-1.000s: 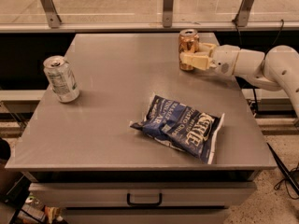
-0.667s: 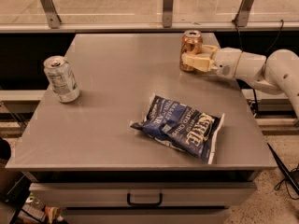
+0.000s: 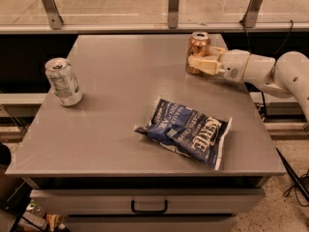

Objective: Place orange can upright

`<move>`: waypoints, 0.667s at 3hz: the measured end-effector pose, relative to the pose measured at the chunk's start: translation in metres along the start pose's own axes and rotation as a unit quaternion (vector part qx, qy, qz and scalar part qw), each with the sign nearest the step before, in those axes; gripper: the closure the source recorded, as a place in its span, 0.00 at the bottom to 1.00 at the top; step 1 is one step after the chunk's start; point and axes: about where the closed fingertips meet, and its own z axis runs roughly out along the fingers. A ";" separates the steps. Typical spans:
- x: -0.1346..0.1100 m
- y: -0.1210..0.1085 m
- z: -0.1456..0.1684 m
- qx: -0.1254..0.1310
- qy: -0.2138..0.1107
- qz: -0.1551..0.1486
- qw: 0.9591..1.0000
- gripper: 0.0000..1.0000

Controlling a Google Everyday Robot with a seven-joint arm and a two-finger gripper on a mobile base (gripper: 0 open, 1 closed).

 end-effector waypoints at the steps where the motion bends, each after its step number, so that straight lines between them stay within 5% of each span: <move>1: 0.000 0.000 0.000 0.000 0.000 0.000 1.000 0.36; 2: 0.000 0.000 0.000 0.000 0.000 0.000 1.000 0.12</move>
Offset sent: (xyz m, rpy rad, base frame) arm 0.0000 0.0001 0.0003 0.0000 0.0000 0.0002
